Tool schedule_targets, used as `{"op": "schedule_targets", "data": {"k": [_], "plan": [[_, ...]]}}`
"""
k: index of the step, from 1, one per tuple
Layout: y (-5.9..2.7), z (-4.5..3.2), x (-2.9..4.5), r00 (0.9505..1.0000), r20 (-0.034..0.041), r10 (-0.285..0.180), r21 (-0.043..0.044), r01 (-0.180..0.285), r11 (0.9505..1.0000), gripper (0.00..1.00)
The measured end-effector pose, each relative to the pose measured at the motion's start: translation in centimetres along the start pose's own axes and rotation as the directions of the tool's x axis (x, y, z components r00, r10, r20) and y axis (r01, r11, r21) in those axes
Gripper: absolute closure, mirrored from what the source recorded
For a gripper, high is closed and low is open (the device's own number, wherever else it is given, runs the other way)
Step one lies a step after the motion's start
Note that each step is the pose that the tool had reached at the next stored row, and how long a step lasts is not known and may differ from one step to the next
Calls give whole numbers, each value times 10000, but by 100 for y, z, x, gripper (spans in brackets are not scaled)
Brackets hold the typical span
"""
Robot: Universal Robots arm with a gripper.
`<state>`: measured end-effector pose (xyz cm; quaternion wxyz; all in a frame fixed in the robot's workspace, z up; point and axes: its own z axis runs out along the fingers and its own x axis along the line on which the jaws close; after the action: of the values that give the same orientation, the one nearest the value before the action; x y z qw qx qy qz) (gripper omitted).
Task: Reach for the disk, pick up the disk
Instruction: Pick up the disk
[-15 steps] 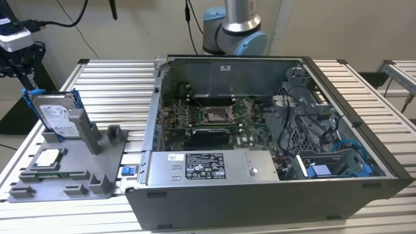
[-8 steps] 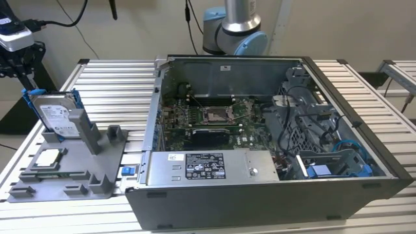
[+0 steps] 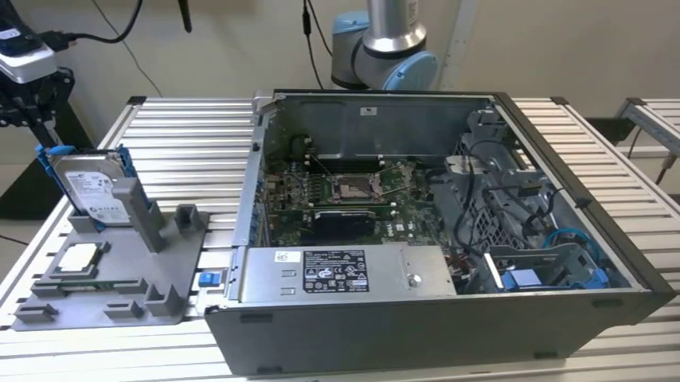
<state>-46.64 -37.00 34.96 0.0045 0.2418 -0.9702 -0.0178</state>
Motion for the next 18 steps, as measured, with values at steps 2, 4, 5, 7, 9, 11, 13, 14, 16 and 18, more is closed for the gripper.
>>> {"op": "schedule_targets", "data": {"k": [2,4,5,7,9,11,13,14,16,18], "plan": [[0,0,0,9998,-7,-218,0,218,9998,100],[0,0,0,9991,-15,-434,1,434,9991,100],[0,0,0,9985,-20,-542,0,542,9985,100],[1,0,0,9971,-28,-766,0,766,9971,100],[1,0,0,9949,-37,-1012,-1,1012,9949,100],[1,0,0,9916,-48,-1290,-2,1290,9916,100],[0,0,0,9871,-59,-1599,-4,1599,9871,100],[0,0,0,9847,-64,-1740,-5,1740,9847,100],[0,0,0,9792,-74,-2027,-7,2027,9792,100],[0,0,0,9725,-85,-2326,-9,2326,9726,100]]}}
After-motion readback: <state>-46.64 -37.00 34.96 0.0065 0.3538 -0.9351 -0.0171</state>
